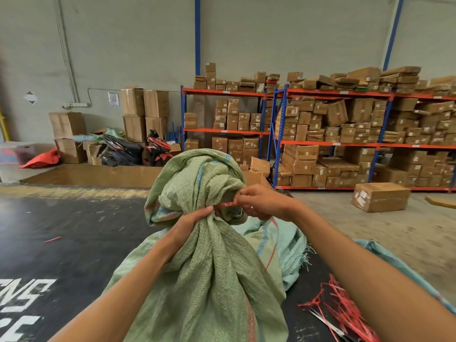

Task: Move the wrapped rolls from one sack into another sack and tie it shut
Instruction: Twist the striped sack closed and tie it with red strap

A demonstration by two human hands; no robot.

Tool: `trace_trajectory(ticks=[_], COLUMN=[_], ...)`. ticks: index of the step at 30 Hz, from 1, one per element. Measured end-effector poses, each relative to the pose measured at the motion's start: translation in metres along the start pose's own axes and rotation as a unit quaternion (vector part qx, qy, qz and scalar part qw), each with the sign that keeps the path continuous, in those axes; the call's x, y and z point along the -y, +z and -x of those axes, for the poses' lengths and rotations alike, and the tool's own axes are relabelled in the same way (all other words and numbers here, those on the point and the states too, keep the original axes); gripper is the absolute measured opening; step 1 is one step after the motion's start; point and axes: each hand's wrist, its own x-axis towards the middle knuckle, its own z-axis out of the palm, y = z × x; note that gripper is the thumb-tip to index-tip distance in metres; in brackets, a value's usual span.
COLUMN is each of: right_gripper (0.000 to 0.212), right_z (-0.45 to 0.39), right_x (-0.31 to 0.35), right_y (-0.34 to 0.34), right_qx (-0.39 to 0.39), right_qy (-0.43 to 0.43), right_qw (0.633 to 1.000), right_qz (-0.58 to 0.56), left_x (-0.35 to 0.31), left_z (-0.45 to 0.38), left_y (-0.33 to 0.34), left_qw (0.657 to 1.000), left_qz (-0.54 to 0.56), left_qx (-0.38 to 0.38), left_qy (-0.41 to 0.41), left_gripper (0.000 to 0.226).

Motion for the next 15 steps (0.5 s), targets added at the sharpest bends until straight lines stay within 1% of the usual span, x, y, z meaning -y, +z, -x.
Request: trace_trajectory(ticks=[2, 4, 6, 7, 9, 10, 11, 13, 15], right_gripper=[0.017, 0.015, 0.017, 0.019, 0.021, 0.021, 0.022, 0.024, 0.027], right_z=[0.002, 0.004, 0.005, 0.004, 0.004, 0.005, 0.004, 0.003, -0.001], right_x=[-0.006, -0.01, -0.012, -0.012, -0.011, -0.01, -0.01, -0.012, -0.016], right_y=[-0.003, -0.003, -0.003, -0.003, -0.003, -0.002, -0.001, 0.002, 0.006], right_qx=[0.0, 0.004, -0.005, -0.013, -0.021, -0.019, -0.014, -0.002, 0.008], right_qy=[0.007, 0.011, 0.016, 0.019, 0.022, 0.022, 0.021, 0.017, 0.013], right_qw=[1.0, 1.0, 1.0, 1.0, 0.998, 0.996, 0.993, 0.985, 0.979], right_qz=[-0.003, 0.004, 0.01, 0.016, 0.052, 0.083, 0.118, 0.173, 0.203], left_x=[-0.001, -0.002, -0.005, -0.006, -0.009, -0.012, -0.016, -0.026, -0.037], left_z=[-0.003, -0.006, -0.006, -0.007, -0.011, -0.013, -0.014, -0.016, -0.015], left_y=[-0.002, -0.004, -0.002, -0.002, -0.003, -0.005, -0.007, -0.009, -0.01], left_qw=[0.999, 0.997, 0.985, 0.974, 0.944, 0.921, 0.891, 0.814, 0.74], left_qz=[-0.029, -0.069, -0.162, -0.214, -0.303, -0.361, -0.431, -0.561, -0.648], left_qx=[-0.02, -0.034, -0.051, -0.066, -0.12, -0.138, -0.144, -0.132, -0.119], left_qy=[0.006, 0.017, 0.023, 0.032, 0.052, 0.046, 0.018, -0.07, -0.137], left_gripper=[0.073, 0.089, 0.091, 0.09, 0.098, 0.105, 0.112, 0.124, 0.122])
